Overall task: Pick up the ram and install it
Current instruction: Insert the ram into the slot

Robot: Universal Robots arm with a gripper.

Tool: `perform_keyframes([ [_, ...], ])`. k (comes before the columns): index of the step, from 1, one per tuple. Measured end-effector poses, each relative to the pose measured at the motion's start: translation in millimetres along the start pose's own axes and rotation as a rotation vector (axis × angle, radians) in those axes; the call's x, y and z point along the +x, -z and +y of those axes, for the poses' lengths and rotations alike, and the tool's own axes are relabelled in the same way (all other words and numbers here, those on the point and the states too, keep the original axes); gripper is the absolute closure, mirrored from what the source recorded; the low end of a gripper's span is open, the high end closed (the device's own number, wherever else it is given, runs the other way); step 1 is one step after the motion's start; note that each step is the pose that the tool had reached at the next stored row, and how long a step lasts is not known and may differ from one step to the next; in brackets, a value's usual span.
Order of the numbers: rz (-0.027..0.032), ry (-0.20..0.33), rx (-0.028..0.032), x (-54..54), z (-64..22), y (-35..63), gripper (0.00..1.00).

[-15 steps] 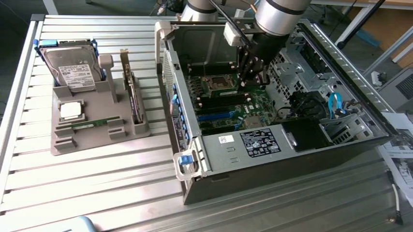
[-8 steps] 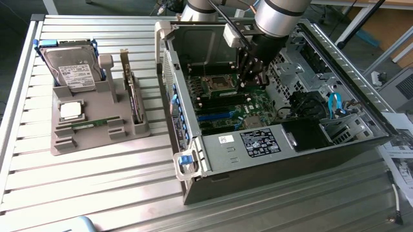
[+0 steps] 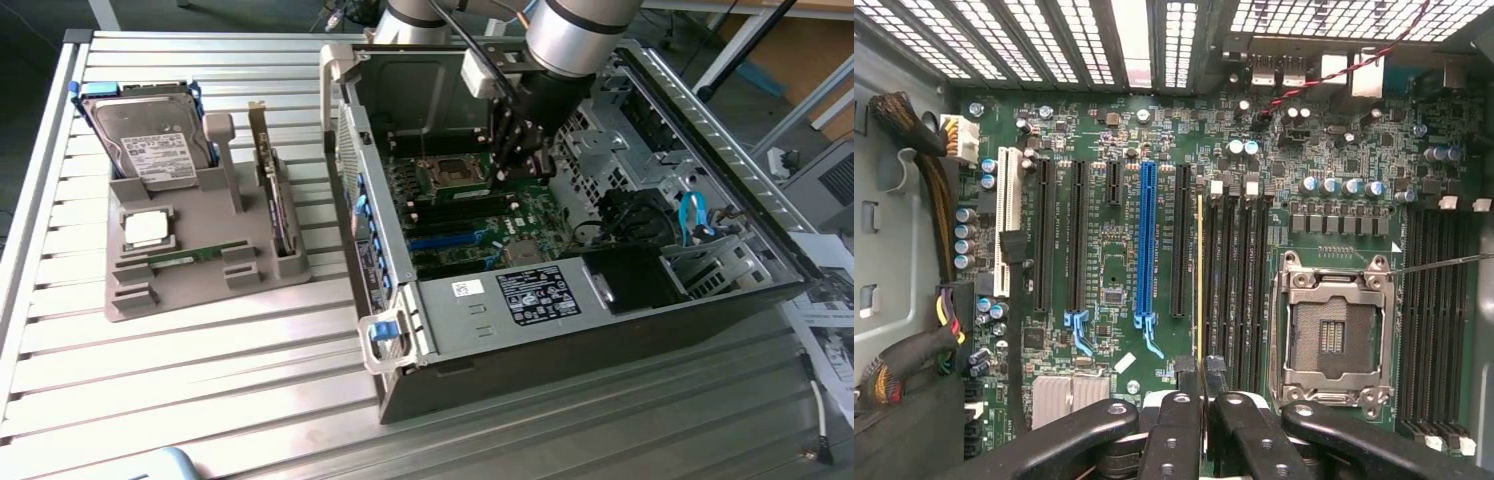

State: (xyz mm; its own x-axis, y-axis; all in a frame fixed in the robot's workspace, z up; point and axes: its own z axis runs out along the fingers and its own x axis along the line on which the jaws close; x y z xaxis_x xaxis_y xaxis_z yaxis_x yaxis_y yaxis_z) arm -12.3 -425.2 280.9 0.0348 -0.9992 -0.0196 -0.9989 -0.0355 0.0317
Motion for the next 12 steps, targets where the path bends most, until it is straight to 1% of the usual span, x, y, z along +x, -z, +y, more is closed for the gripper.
perform_keyframes([
  [8, -0.0010, -0.027, 0.0006, 0.0, 0.0, -1.1, 0.88],
  [12, -0.0012, -0.027, 0.0007, -0.3, 0.0, -1.2, 0.88],
])
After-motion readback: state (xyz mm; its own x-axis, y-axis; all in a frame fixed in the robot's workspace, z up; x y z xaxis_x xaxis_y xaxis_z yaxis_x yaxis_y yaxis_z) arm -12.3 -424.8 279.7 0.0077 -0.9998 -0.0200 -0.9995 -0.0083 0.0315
